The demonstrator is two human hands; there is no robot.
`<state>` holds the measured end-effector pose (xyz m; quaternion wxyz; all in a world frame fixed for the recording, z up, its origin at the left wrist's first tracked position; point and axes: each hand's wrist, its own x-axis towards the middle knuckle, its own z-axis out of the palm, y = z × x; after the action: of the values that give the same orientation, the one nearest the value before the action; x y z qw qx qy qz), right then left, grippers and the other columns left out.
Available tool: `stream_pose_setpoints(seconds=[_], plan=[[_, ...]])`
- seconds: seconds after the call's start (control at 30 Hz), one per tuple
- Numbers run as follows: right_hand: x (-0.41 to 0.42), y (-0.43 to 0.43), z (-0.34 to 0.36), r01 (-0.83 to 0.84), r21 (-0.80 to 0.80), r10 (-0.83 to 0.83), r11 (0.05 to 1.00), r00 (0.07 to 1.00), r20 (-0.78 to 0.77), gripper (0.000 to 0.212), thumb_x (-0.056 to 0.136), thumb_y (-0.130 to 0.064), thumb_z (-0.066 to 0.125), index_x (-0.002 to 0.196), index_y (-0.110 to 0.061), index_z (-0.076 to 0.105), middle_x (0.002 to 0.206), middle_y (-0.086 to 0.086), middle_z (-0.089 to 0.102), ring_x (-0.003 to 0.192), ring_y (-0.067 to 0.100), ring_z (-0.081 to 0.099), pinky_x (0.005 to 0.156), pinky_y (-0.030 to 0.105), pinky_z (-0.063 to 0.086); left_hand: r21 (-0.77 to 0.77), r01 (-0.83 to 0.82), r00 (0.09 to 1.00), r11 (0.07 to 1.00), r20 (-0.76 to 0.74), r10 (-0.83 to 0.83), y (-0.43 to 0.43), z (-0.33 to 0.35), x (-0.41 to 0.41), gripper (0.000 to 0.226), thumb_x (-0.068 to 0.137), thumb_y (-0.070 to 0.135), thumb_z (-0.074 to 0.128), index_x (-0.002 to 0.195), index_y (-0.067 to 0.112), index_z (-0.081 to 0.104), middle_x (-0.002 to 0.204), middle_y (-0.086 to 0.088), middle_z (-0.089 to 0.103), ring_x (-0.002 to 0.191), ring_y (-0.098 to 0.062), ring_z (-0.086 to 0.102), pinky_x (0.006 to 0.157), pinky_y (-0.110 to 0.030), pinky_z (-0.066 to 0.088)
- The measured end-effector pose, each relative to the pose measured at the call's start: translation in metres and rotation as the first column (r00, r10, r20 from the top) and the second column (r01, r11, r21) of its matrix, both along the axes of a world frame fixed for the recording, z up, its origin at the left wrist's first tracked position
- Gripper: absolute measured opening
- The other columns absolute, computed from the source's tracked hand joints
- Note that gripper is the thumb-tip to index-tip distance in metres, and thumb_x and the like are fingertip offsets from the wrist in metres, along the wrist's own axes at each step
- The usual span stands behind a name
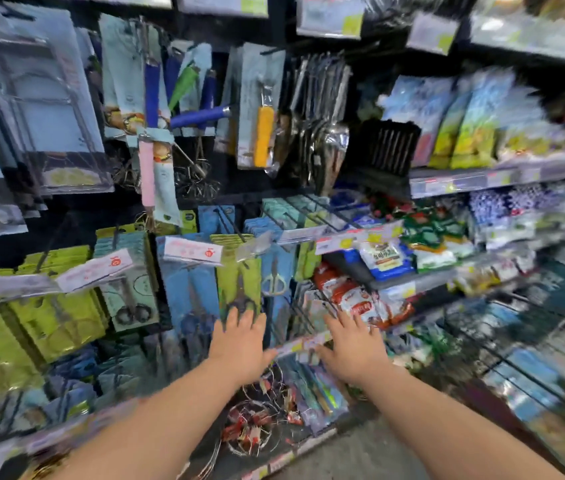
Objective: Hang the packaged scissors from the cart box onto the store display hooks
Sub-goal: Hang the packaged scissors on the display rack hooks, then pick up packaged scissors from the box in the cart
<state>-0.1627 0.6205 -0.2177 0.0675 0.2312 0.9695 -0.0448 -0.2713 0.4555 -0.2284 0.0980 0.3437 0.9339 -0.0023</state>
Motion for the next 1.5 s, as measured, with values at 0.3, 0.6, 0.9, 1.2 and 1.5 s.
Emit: stream_pose_setpoints(seconds=[0.3,0.6,0.9,1.2,1.5], plan=[[0.155,0.095,0.006,0.190,-0.010,-0.191,0.982,0.981,-0.026,0.064,0.092,-0.050,0.040,0.147,-0.022,0.021,0.156,0.004,0.017,0.145,0.028,0.012,0.114,0.052,0.016,0.002,0.182,0.982,0.983,0.050,-0.182,0.132,0.010,0.117,0.077,0.092,0.061,0.034,0.152,0.022,0.007,0.160,-0.005,0.008,0.148,-0.031,0.001,0.119,-0.051,0.010],[0.338,0.221,-0.001,0.457,-0.021,-0.457,0.889,0.889,0.024,0.063,0.088,-0.051,0.047,0.142,-0.024,0.030,0.150,0.002,0.030,0.141,0.028,0.024,0.110,0.053,0.023,0.009,0.399,0.911,0.917,0.112,-0.398,0.287,-0.002,0.277,0.075,0.092,0.058,0.036,0.151,0.020,0.010,0.159,-0.006,0.012,0.147,-0.031,0.006,0.119,-0.050,0.013],[0.404,0.286,-0.023,0.596,-0.109,-0.595,0.796,0.802,0.040,0.060,0.090,-0.049,0.044,0.143,-0.024,0.029,0.152,0.002,0.030,0.143,0.029,0.020,0.113,0.052,0.020,-0.072,0.524,0.850,0.849,0.112,-0.515,0.372,-0.014,0.325,0.075,0.093,0.058,0.033,0.152,0.020,0.006,0.160,-0.007,0.008,0.148,-0.031,0.004,0.120,-0.049,0.006],[0.387,0.380,-0.038,0.673,-0.128,-0.667,0.728,0.739,0.091,0.060,0.091,-0.047,0.042,0.144,-0.024,0.027,0.153,0.001,0.027,0.143,0.027,0.018,0.114,0.051,0.018,-0.052,0.611,0.789,0.790,0.122,-0.602,0.485,-0.042,0.302,0.075,0.090,0.059,0.039,0.150,0.021,0.014,0.158,-0.006,0.018,0.146,-0.029,0.011,0.119,-0.048,0.012],[0.319,0.482,-0.067,0.758,-0.177,-0.743,0.627,0.651,0.157,0.061,0.091,-0.049,0.042,0.145,-0.024,0.027,0.153,0.001,0.028,0.143,0.026,0.020,0.116,0.050,0.018,-0.121,0.686,0.726,0.717,0.163,-0.668,0.603,-0.068,0.214,0.074,0.092,0.057,0.037,0.150,0.018,0.013,0.156,-0.007,0.019,0.145,-0.029,0.014,0.117,-0.048,0.019]])
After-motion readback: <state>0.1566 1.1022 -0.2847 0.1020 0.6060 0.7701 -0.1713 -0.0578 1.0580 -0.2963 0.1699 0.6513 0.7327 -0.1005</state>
